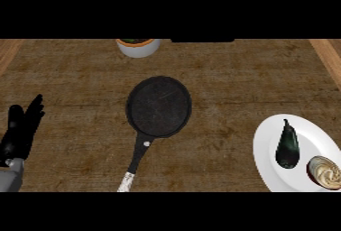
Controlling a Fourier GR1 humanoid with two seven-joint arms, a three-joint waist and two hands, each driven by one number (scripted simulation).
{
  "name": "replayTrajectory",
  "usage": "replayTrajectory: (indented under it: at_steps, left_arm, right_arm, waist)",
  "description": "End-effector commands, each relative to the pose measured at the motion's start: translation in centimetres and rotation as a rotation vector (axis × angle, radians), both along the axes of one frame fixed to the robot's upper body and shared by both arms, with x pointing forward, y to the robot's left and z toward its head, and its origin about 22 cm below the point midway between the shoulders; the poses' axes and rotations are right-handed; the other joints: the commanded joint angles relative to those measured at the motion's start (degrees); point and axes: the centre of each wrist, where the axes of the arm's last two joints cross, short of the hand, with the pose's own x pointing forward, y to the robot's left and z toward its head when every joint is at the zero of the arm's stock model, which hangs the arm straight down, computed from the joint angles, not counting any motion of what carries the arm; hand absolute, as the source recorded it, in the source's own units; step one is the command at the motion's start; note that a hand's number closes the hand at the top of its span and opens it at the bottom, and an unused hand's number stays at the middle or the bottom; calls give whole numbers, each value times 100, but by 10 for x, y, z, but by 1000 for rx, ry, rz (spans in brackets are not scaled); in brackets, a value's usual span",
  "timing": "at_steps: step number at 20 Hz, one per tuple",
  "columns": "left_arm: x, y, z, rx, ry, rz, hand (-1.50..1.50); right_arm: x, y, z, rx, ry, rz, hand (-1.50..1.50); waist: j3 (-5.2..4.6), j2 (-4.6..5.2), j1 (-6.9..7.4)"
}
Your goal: Pick the cupcake from the plate and place it in the pan
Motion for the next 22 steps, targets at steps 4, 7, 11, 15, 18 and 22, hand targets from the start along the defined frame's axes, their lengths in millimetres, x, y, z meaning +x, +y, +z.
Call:
replayTrajectory:
  at_steps: [4, 7, 11, 15, 18, 22]
  left_arm:
    - [3, 1, 9, -2, 0, -43, 0]
    - [17, -6, 11, 6, -4, -24, 0]
    - [14, -7, 10, -9, -14, -34, 0]
    - [9, -14, 0, -5, -8, -36, 0]
    - [10, -11, -3, -6, 10, -37, 0]
    - [8, 0, 10, 6, -3, -23, 0]
  right_arm:
    - [19, 23, 65, -367, 354, 4, -150]
    - [32, 41, 66, -439, 477, 13, -150]
    - [40, 65, 61, -528, 629, 14, -150]
    - [41, 102, 56, -569, 698, 34, -150]
    - [58, 94, 38, -577, 778, 45, -150]
    - [58, 108, 30, -585, 778, 35, -150]
  waist:
    - [-13, 17, 178]
    - [3, 48, 183]
    - [10, 34, 229]
    - [12, 17, 183]
    - [17, 19, 187]
    - [17, -4, 114]
